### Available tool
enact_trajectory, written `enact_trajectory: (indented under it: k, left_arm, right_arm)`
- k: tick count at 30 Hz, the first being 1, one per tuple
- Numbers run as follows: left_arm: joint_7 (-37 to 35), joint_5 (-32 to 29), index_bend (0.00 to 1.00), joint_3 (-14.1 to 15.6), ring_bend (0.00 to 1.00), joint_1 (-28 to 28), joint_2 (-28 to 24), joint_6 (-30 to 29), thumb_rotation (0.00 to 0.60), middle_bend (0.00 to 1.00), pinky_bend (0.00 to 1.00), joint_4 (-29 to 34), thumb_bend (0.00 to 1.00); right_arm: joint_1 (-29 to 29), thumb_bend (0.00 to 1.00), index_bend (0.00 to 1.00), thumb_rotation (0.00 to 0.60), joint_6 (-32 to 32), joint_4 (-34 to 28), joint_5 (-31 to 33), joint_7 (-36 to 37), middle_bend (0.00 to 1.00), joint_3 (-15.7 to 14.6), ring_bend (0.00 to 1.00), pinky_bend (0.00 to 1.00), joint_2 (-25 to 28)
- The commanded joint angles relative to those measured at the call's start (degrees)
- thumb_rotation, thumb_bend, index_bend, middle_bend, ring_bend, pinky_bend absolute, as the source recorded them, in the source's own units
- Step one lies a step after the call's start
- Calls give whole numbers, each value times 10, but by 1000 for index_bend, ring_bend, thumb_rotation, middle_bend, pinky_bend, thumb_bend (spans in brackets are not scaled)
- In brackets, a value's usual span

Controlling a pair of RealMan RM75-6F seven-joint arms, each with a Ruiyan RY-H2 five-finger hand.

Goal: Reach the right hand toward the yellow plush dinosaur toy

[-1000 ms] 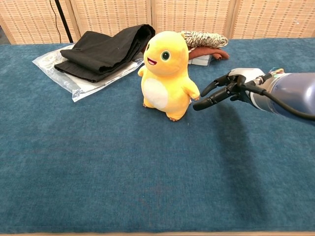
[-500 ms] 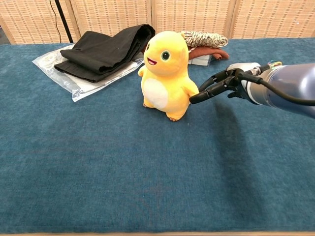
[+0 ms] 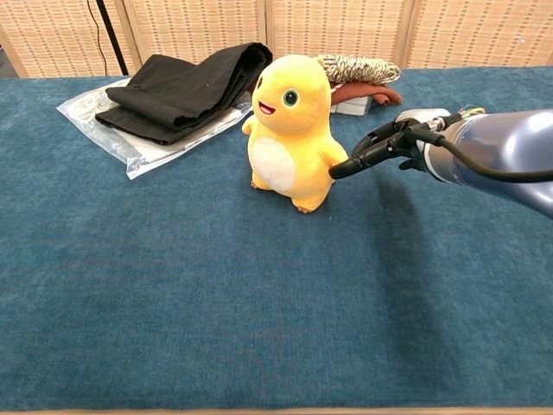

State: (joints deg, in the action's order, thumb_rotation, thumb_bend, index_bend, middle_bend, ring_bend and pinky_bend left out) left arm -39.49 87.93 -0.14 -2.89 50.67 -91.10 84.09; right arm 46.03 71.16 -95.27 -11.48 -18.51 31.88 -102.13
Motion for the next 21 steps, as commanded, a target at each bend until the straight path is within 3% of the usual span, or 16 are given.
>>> enact_trajectory:
  k: [1,21]
  left_arm:
    - [-1,1,0,0,0,0,0,0,600,0,0,-1,0]
    - [-3,-1,0,-1,0,-1,0,1,600,0,0,-2,0]
  right_arm:
    - [2,0,633,600,6,5,1,0,0,4,0,0,-6]
    - [11,0,603,600,17,18,20,-14,0,27,0,0,-21]
